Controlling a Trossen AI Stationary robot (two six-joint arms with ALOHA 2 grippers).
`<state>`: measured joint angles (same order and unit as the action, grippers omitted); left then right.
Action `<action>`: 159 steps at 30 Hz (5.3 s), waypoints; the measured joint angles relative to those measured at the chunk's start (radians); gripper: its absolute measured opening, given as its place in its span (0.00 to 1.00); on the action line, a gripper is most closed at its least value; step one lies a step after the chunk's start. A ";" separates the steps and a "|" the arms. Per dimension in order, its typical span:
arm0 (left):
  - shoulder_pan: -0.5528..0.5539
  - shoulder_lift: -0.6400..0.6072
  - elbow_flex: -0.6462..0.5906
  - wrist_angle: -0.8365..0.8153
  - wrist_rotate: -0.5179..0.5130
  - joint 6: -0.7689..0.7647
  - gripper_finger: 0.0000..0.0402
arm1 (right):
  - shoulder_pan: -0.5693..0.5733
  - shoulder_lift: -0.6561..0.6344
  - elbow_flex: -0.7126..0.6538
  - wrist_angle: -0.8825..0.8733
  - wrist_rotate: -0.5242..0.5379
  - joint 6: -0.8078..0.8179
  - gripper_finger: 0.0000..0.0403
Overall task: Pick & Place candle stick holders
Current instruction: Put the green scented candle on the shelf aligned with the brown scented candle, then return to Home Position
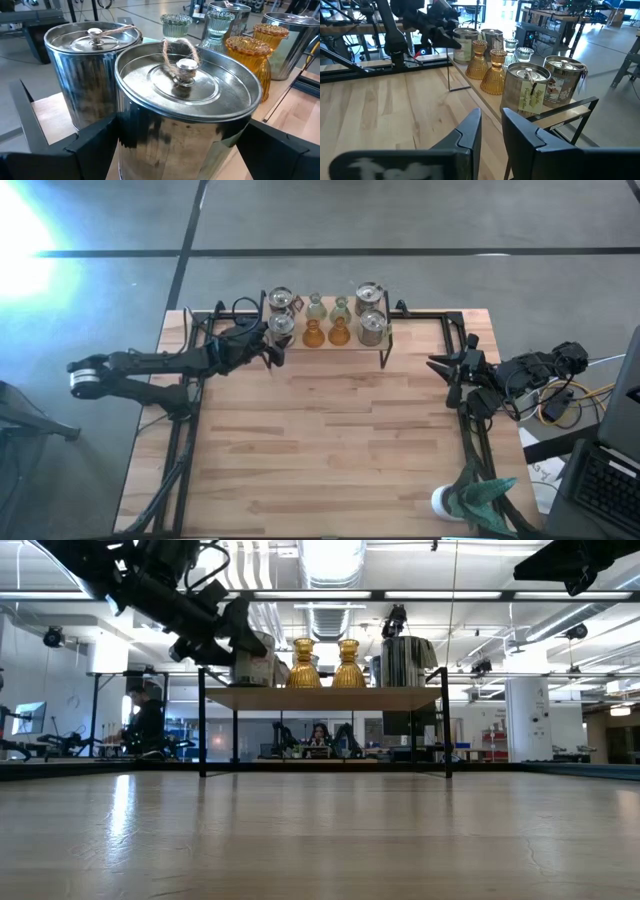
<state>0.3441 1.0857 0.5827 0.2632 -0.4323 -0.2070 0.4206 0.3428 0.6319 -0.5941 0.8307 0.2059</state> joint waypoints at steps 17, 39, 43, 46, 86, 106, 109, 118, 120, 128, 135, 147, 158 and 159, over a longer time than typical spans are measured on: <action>0.045 0.035 -0.086 0.183 0.039 -0.030 0.90 | 0.000 0.000 0.000 0.000 0.000 0.000 0.23; 0.047 0.035 -0.090 0.177 0.020 -0.023 0.97 | 0.000 0.000 0.000 0.000 0.000 0.000 0.17; 0.047 0.036 -0.090 0.179 0.020 -0.012 0.97 | 0.000 0.000 0.000 0.000 0.000 0.000 0.19; 0.047 0.036 -0.091 0.177 0.019 -0.004 0.99 | 0.000 0.000 0.000 0.000 0.000 0.000 0.20; 0.044 -0.026 -0.092 0.112 0.049 0.022 1.00 | 0.000 0.000 0.000 0.000 0.000 0.000 0.17; 0.032 -0.184 -0.095 -0.064 0.088 0.013 1.00 | 0.000 0.000 0.000 0.000 0.000 0.000 0.22; 0.021 -0.228 -0.095 -0.120 0.170 0.007 1.00 | 0.000 0.000 0.000 0.000 0.000 0.000 0.21; -0.068 -0.421 -0.096 -0.090 0.680 -0.010 1.00 | 0.000 0.000 0.000 0.000 0.000 0.000 0.17; -0.094 -0.453 -0.096 -0.026 0.721 -0.037 0.99 | 0.000 0.000 0.000 0.000 0.000 0.000 0.17; -0.172 -0.478 -0.062 0.075 0.676 -0.048 0.99 | 0.000 0.000 0.000 0.000 0.000 0.000 0.20; -0.357 -0.397 0.084 -0.164 0.351 0.085 0.99 | 0.000 0.000 0.000 0.000 0.000 0.000 0.22; -0.431 -0.429 0.117 -0.245 0.269 0.079 0.99 | 0.000 0.000 0.000 0.000 0.000 0.000 0.18; -0.453 -0.520 0.117 -0.327 0.200 0.075 0.91 | 0.000 0.000 0.000 0.000 0.000 0.000 0.19; -0.453 -0.528 0.117 -0.333 0.195 0.075 0.88 | 0.000 0.000 0.000 0.000 0.000 0.000 0.19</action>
<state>-0.1085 0.5577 0.6994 -0.0695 -0.2374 -0.1318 0.4206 0.3428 0.6319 -0.5941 0.8307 0.2058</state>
